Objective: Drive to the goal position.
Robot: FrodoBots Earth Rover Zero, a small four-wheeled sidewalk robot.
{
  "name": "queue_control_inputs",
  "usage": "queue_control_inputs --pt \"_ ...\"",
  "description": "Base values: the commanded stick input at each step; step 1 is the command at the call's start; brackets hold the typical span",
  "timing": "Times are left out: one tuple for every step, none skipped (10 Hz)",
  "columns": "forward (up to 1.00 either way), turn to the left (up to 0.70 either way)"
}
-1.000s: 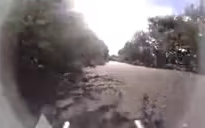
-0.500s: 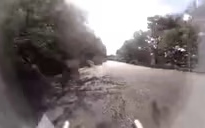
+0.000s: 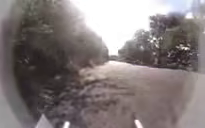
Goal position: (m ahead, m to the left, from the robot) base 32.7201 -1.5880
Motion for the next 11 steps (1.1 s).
queue_control_inputs --pt "0.7 -0.35" --pt "0.7 -0.35" --pt "0.7 -0.35" --pt "0.7 -0.35" --pt "0.7 -0.34" --pt "0.7 -0.27" --pt "0.7 -0.2" --pt "0.7 -0.13" --pt "0.7 -0.06" --pt "0.7 0.0" --pt "0.7 0.0"
